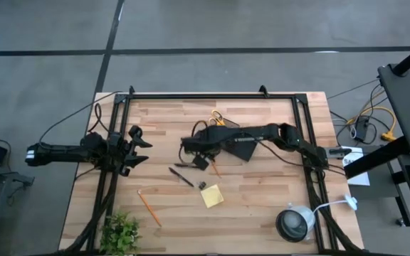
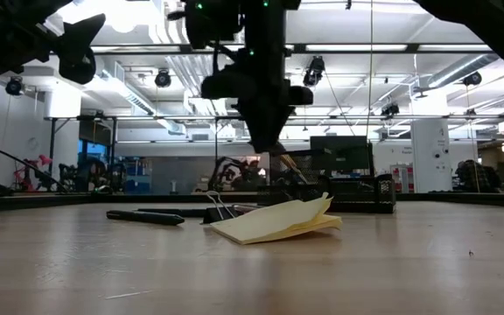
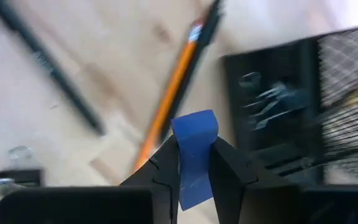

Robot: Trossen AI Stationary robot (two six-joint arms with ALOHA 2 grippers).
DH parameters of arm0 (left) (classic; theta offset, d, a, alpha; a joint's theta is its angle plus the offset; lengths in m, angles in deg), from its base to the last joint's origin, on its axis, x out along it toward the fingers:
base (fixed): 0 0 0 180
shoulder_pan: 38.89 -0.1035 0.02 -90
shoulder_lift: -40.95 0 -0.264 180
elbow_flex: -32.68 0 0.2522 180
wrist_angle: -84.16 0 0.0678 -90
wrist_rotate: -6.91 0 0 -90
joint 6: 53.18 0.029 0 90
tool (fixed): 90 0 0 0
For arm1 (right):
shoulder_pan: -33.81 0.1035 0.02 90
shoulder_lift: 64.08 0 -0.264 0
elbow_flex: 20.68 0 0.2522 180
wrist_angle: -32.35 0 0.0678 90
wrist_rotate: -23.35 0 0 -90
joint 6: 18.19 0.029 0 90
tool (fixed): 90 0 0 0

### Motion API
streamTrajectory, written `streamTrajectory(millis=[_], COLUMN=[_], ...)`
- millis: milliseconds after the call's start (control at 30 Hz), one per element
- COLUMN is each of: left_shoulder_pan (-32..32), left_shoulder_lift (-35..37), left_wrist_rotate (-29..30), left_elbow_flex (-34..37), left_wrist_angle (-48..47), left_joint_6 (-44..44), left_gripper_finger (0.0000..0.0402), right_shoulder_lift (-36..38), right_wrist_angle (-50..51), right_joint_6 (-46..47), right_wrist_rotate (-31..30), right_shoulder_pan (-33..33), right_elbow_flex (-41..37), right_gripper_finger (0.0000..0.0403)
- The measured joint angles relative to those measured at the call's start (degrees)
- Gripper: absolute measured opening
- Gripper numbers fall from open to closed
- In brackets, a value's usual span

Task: Pick and place office supplies into organizer
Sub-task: Put the blue eraser into the black desk organizer, then put the black binder clip into the black desk organizer

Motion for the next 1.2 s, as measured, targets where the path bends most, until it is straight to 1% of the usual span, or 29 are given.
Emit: streamTrajectory(millis=[233,367,467,567,733,867,967,1067,1133,1200], left_shoulder_pan=[0.0,0.0,0.0,0.0,0.0,0.0,0.0,0.0,0.0,0.0], left_shoulder_lift=[0.0,0.0,0.0,0.0,0.0,0.0,0.0,0.0,0.0,0.0], left_wrist_rotate=[0.0,0.0,0.0,0.0,0.0,0.0,0.0,0.0,0.0,0.0], left_elbow_flex=[0.0,0.0,0.0,0.0,0.0,0.0,0.0,0.0,0.0,0.0], left_wrist_angle=[0.0,0.0,0.0,0.0,0.0,0.0,0.0,0.0,0.0,0.0], left_joint_6=[0.0,0.0,0.0,0.0,0.0,0.0,0.0,0.0,0.0,0.0], left_gripper_finger=[0.0201,0.0201,0.0201,0.0201,0.0201,0.0201,0.0201,0.0201,0.0201,0.0201], right_shoulder_lift=[-0.1,-0.1,-0.1,-0.1,-0.1,0.1,1.3,2.6,2.7,2.4], right_wrist_angle=[2.6,2.5,2.6,2.6,3.2,4.9,4.3,1.1,-1.5,-4.4], right_joint_6=[-6.1,-9.6,-10.7,-11.3,-11.7,-12.4,-18.8,-31.1,-37.2,-40.8], right_wrist_rotate=[0.5,1.3,1.3,0.8,-2.5,-2.9,-0.8,4.2,5.1,5.1], right_shoulder_pan=[-6.1,-8.0,-8.5,-8.4,-7.2,-5.8,-3.2,1.1,4.2,6.9], right_elbow_flex=[-2.1,-3.8,-5.1,-5.8,-6.0,-6.0,-6.0,-6.0,-6.1,-6.6], right_gripper_finger=[0.0052,0.0058,0.008,0.0111,0.0162,0.0188,0.0195,0.0193,0.0189,0.0186])
